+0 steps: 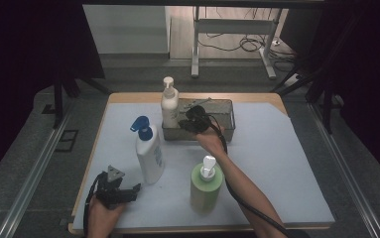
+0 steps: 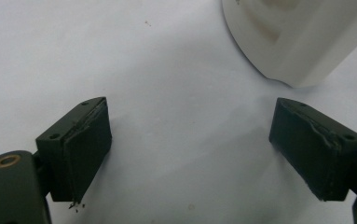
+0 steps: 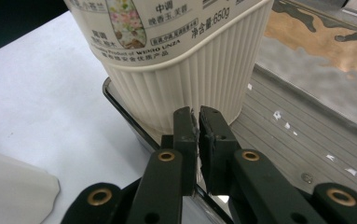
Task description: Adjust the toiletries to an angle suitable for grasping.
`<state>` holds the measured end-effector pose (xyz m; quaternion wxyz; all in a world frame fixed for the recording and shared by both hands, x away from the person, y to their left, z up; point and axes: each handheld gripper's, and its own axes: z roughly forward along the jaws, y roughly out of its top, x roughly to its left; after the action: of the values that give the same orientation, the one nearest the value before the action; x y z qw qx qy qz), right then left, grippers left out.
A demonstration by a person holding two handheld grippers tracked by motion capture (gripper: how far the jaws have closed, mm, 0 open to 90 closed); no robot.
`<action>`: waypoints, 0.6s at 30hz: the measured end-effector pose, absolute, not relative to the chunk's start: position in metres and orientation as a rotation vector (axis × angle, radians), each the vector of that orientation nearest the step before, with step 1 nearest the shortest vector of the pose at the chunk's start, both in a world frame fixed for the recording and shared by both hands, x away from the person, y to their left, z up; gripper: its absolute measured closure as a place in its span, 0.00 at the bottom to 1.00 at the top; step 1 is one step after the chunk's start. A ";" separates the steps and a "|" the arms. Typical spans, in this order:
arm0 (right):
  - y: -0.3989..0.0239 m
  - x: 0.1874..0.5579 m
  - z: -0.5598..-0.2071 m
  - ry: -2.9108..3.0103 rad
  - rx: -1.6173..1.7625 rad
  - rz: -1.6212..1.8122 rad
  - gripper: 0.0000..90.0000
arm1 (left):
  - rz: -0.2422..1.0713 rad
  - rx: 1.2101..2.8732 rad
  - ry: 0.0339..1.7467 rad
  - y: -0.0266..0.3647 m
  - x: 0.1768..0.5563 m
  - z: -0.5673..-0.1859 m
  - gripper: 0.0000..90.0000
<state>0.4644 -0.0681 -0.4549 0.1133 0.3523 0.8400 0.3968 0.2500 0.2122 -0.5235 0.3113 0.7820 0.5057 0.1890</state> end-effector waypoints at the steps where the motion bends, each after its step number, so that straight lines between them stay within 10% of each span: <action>1: -0.068 0.464 -0.455 2.464 1.033 1.164 0.93 | 0.499 2.064 1.335 0.212 0.250 -0.524 0.14; 18: -0.080 0.455 -0.445 2.448 0.989 1.171 0.66 | 0.500 2.064 1.335 0.212 0.250 -0.524 0.14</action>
<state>0.4547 -0.0795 -0.4447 0.1263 0.3397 0.8408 0.4022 0.2499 0.2121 -0.5236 0.3116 0.7819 0.5056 0.1894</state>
